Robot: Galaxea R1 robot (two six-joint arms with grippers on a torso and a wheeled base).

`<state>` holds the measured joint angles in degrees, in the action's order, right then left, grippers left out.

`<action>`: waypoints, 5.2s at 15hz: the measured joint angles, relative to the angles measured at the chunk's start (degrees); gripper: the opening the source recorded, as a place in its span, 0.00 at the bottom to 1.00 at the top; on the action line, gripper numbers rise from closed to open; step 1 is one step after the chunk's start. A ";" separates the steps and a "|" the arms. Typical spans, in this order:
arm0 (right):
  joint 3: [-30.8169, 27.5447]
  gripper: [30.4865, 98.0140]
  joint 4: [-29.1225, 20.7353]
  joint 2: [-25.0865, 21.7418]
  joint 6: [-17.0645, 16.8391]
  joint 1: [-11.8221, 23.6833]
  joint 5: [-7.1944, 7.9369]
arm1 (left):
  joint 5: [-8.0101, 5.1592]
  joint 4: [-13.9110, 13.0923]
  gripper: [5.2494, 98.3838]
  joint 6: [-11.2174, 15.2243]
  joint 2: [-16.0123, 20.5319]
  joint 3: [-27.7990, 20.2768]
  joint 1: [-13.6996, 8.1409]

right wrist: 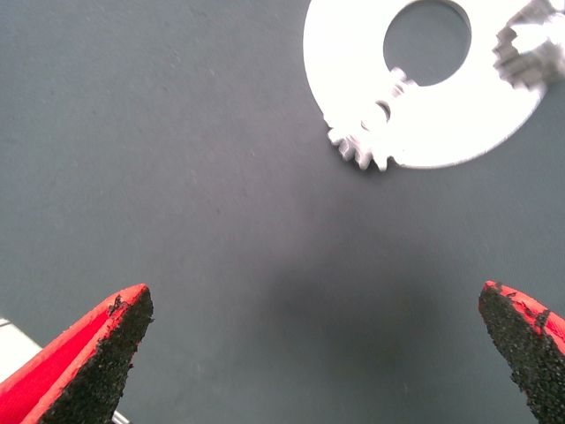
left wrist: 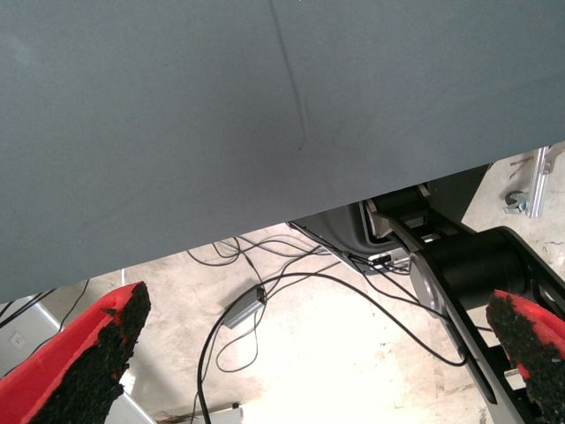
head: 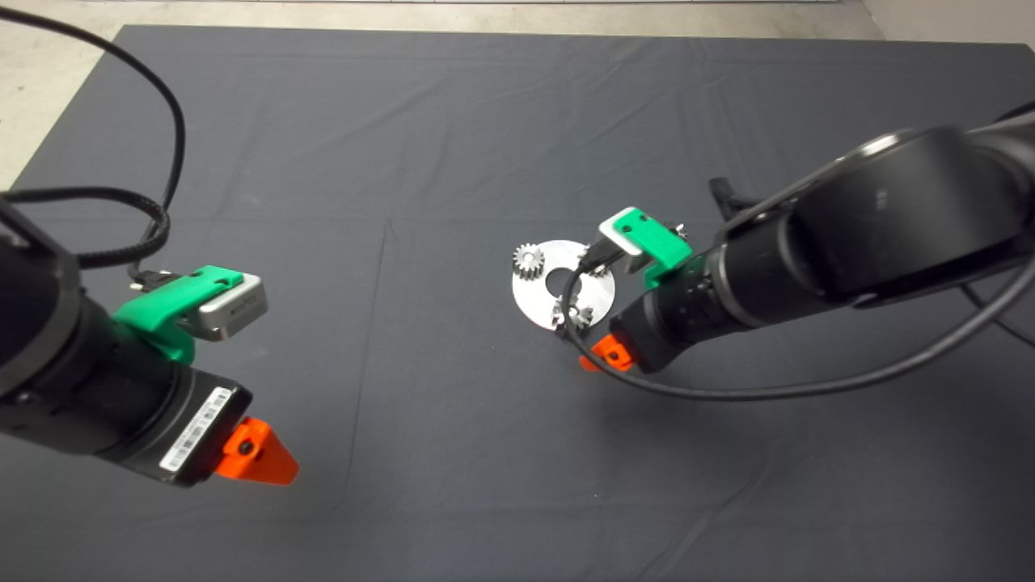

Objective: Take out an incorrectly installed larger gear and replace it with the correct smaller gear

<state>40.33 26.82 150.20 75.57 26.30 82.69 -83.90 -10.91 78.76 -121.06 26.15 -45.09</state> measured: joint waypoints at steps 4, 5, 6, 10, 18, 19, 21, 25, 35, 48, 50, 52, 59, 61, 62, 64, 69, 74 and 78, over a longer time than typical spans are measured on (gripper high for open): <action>7.01 1.00 3.51 0.66 -7.35 -1.61 0.10 | 0.07 0.00 0.99 -0.01 0.12 -0.40 0.00; 8.35 1.00 4.79 0.66 -8.68 -2.14 0.16 | 0.13 0.00 0.99 -0.01 0.10 -0.52 0.02; 9.27 1.00 5.81 0.68 -9.91 -2.68 0.16 | 0.22 0.00 0.99 -0.01 0.10 -0.55 0.00; 10.55 1.00 8.38 0.82 -11.51 -6.84 0.11 | 0.29 0.00 0.99 -0.01 0.10 -0.82 0.01; 10.55 1.00 10.97 0.96 -11.68 -9.00 0.11 | 0.33 0.00 0.99 0.04 0.12 -1.16 0.00; 10.55 1.00 11.94 1.26 -11.68 -10.01 0.16 | 0.32 0.00 0.99 0.04 0.12 -1.16 0.00; 10.66 1.00 12.92 2.41 -11.74 -11.16 0.17 | 0.35 0.00 0.99 0.04 0.10 -1.18 0.00; 11.11 1.00 15.08 2.83 -11.88 -11.21 0.06 | 0.35 0.00 0.99 0.06 0.12 -1.18 0.00; 16.89 1.00 17.11 6.83 -12.34 -13.77 0.35 | 0.35 0.01 0.99 0.08 0.10 -1.40 0.00; 17.49 1.00 17.58 6.47 -12.99 -13.74 0.22 | 0.35 0.02 0.99 0.08 0.23 -1.54 0.00; 17.49 1.00 17.56 6.44 -12.99 -13.74 0.24 | 0.35 0.02 0.99 0.08 0.23 -1.54 0.00; 17.49 1.00 17.56 6.11 -12.99 -13.74 0.24 | 0.35 0.02 0.99 0.08 0.22 -1.54 0.00; 17.31 0.97 17.56 3.46 -12.98 -13.74 0.39 | 1.16 0.02 0.99 0.08 -0.07 -1.67 0.00; 17.31 0.97 17.56 4.10 -12.93 -13.74 0.38 | 1.34 0.02 0.99 0.08 0.10 -1.67 0.00; 17.28 0.95 17.56 4.12 -12.93 -13.74 0.28 | 1.34 0.02 0.99 0.08 0.12 -1.67 0.00; 17.28 0.89 17.56 4.10 -12.93 -13.74 0.35 | 1.35 0.02 0.99 0.08 0.12 -1.67 0.00; 17.09 0.81 17.56 4.10 -12.67 -13.74 0.27 | 1.36 0.05 0.99 0.08 0.10 -1.67 0.00; 16.56 0.73 17.56 4.32 -12.49 -13.74 0.02 | 1.35 0.05 0.99 0.08 0.10 -1.67 0.01; 16.53 0.66 17.56 4.40 -12.46 -13.74 0.02 | 1.35 0.05 0.99 0.07 0.12 -1.67 0.00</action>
<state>56.86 44.37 154.60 63.11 12.56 82.71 -82.54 -10.86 78.84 -120.94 24.48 -45.09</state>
